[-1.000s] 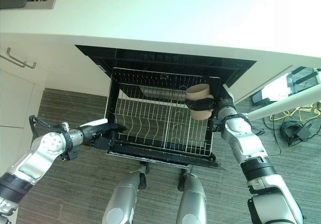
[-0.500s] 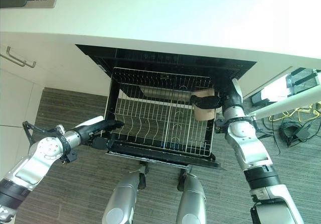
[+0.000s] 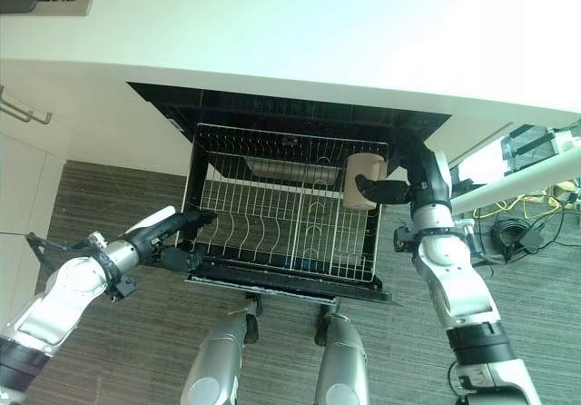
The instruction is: Place the dishes in the dishwasher.
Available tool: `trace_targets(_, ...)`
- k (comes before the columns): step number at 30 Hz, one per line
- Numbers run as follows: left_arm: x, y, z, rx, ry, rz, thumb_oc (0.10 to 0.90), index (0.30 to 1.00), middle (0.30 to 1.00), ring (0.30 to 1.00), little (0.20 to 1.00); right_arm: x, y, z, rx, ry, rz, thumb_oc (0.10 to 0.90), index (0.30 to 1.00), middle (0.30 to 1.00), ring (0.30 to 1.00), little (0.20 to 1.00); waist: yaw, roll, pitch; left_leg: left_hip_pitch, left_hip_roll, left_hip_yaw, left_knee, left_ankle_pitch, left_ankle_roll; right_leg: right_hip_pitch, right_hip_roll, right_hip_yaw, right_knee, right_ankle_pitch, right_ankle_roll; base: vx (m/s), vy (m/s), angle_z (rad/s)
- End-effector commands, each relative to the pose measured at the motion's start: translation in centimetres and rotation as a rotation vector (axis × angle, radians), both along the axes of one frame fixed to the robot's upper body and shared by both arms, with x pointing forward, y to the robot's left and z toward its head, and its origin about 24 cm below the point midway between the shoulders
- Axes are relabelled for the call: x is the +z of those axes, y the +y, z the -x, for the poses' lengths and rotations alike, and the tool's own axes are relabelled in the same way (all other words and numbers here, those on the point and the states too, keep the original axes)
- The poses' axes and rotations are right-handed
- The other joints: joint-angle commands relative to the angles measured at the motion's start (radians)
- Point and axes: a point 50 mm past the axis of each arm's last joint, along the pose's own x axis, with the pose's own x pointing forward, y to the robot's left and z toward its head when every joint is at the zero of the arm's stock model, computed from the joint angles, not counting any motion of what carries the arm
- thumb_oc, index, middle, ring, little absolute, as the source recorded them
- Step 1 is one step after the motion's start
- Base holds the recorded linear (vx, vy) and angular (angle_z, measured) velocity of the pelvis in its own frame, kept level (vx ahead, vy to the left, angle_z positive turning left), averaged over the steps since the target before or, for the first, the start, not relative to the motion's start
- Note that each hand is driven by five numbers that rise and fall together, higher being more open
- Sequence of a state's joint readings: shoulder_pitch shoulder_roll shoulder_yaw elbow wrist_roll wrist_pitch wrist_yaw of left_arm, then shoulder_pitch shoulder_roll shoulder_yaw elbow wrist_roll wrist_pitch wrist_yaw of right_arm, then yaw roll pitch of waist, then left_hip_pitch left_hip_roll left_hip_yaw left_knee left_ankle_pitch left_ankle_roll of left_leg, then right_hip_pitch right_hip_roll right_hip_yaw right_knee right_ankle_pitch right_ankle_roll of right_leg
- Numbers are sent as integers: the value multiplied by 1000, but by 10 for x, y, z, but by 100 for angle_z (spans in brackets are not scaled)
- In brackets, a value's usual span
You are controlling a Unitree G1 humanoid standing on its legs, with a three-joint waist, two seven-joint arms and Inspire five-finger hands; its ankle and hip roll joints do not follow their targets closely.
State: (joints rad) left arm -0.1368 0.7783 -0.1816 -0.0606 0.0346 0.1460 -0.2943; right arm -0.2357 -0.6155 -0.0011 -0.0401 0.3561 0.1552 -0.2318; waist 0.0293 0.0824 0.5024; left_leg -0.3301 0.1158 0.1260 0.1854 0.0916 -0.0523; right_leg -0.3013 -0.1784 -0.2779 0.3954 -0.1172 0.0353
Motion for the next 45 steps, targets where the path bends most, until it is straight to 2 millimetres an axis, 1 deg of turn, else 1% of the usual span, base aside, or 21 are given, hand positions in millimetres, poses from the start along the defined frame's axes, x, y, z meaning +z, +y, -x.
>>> trace_targets(1,25,-7,7,-18,-208,123,800,900,900,900,900,48,-2,12,24,-293,28,800,900,900,900,900,-17,-28,-129,73,39,-6,115,-272,-17,44,-21,57,-95,-17,105,33,16,-2)
trace_targets(6,27,3,20,67,-302,268,800,900,900,900,900,29,0,30,34,-255,42,800,900,900,900,900,-27,-34,-159,97,45,4,115,-274,-17,69,-21,53,-95,-23,103,34,15,-4)
trace_targets(8,28,8,25,115,-324,401,800,900,900,900,900,26,-2,37,-3,-272,117,800,900,900,900,900,-28,-38,-173,110,46,7,115,-277,-18,83,-23,51,-95,-27,104,46,8,-2)
trace_targets(12,27,10,36,184,-388,690,800,900,900,900,900,19,2,49,48,-281,26,800,900,900,900,900,-21,-55,-205,136,43,11,115,-284,-17,115,-28,44,-95,-34,104,66,3,-1)
trace_targets(14,27,10,41,190,-404,787,800,900,900,900,900,15,4,53,65,-280,-17,800,900,900,900,900,-17,-64,-222,148,38,14,115,-290,-15,129,-31,40,-95,-38,105,92,43,1)
trace_targets(19,31,10,54,144,-428,1074,800,900,900,900,900,-2,10,63,111,-238,-137,800,900,900,900,900,-3,-88,-257,190,11,30,115,-314,6,171,-65,33,-95,-28,133,72,164,2)
trace_targets(24,39,10,56,91,-466,1114,800,900,900,900,900,-7,9,68,93,-248,-175,800,900,900,900,900,-5,-101,-263,206,-17,33,115,-332,31,190,-95,40,-95,7,163,24,179,-8)
trace_targets(27,43,12,56,82,-477,1110,800,900,900,900,900,-7,11,69,97,-257,-182,800,900,900,900,900,-11,-106,-266,215,-33,24,115,-347,48,196,-97,50,-95,54,173,-1,155,-7)
trace_targets(30,46,17,58,100,-500,1088,800,900,900,900,900,-4,12,71,128,-272,-170,800,900,900,900,900,-1,-98,-268,221,-24,33,115,-350,63,239,-58,-8,-95,47,165,-39,139,-29)
trace_targets(31,47,19,58,112,-508,1085,800,900,900,900,900,-2,13,70,141,-285,-170,800,900,900,900,900,1,-90,-265,226,-16,42,115,-353,70,275,-12,-31,-95,45,161,-49,64,-76)
trace_targets(33,46,18,52,105,-493,1104,800,900,900,900,900,5,10,68,118,-316,-169,800,900,900,900,900,-21,-91,-270,214,-41,16,115,-342,74,296,145,35,-79,46,135,-78,-24,-54)
trace_targets(34,45,17,51,104,-487,1109,800,900,900,900,900,7,9,68,108,-333,-173,800,900,900,900,900,-24,-93,-278,210,-51,16,115,-339,71,294,170,36,-82,44,126,-64,-77,14)
trace_targets(35,44,16,50,105,-486,1111,800,900,900,900,900,7,9,67,104,-346,-180,800,900,900,900,900,-24,-96,-283,211,-60,20,115,-339,69,294,185,28,-94,43,119,-44,-94,37)
trace_targets(36,42,17,50,106,-485,1108,800,900,900,900,900,7,9,67,106,-360,-190,800,900,900,900,900,-16,-100,-288,209,-69,38,115,-340,69,301,183,-6,-95,24,109,-38,-119,22)
trace_targets(37,41,18,50,109,-486,1105,800,900,900,900,900,7,9,67,114,-370,-194,800,900,900,900,900,-13,-107,-290,210,-80,44,115,-339,68,301,176,-10,-95,9,103,-17,-184,-10)
trace_targets(39,37,19,53,122,-478,1127,800,900,900,900,900,7,9,70,137,-372,-176,800,900,900,900,900,-10,-100,-299,203,-93,53,115,-322,60,310,184,22,-95,-85,59,22,-214,-11)
trace_targets(41,35,20,55,124,-473,1139,800,900,900,900,900,8,10,71,149,-369,-163,800,900,900,900,900,-8,-94,-303,198,-101,51,115,-311,56,308,185,44,-95,-119,43,0,-189,7)
trace_targets(42,36,18,58,124,-469,1140,800,900,900,900,900,10,12,71,156,-366,-137,800,900,900,900,900,-4,-82,-306,206,-111,39,115,-299,52,300,178,62,-95,-148,25,-35,-173,-4)
trace_targets(43,36,18,58,124,-467,1138,800,900,900,900,900,12,12,71,157,-368,-135,800,900,900,900,900,-4,-80,-306,209,-113,34,115,-296,52,296,175,69,-95,-148,23,-60,-166,-5)
trace_targets(44,34,17,60,135,-468,1133,800,900,900,900,900,14,14,69,170,-374,-140,800,900,900,900,900,4,-76,-306,216,-117,-11,115,-293,44,288,169,85,-95,-142,18,-36,-53,-3)
trace_targets(45,34,17,60,137,-469,1132,800,900,900,900,900,14,14,69,172,-374,-140,800,900,900,900,900,4,-75,-306,217,-116,-14,115,-292,43,287,169,86,-95,-142,18,-46,-30,-11)
